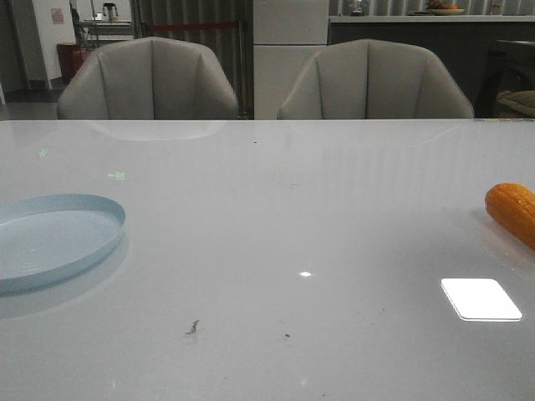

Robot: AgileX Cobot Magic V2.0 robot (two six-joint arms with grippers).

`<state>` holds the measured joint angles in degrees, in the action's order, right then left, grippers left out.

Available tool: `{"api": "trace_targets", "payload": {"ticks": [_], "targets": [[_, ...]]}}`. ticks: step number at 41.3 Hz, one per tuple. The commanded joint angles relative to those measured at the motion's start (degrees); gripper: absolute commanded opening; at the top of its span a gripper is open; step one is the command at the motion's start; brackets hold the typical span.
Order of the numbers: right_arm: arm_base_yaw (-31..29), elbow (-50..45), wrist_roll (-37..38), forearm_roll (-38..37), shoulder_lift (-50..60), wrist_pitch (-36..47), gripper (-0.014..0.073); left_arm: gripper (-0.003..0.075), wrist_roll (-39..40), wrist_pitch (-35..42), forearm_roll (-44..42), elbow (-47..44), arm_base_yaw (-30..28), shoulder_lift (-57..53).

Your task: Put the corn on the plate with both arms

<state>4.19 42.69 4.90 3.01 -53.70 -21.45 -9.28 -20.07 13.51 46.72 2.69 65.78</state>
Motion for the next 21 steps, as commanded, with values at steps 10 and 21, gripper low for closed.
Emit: {"api": "trace_targets", "payload": {"ticks": [10, 21], "targets": [[0.11, 1.93, 0.14, 1.18, 0.28, 3.65, 0.0408, 0.0421, 0.69, -11.19, 2.16, 16.2, -5.9, 19.19], [0.11, 1.93, 0.14, 1.22, 0.28, 3.31, 0.0408, 0.0421, 0.69, -14.12, -1.12, 23.54, -5.9, 33.28]]}}
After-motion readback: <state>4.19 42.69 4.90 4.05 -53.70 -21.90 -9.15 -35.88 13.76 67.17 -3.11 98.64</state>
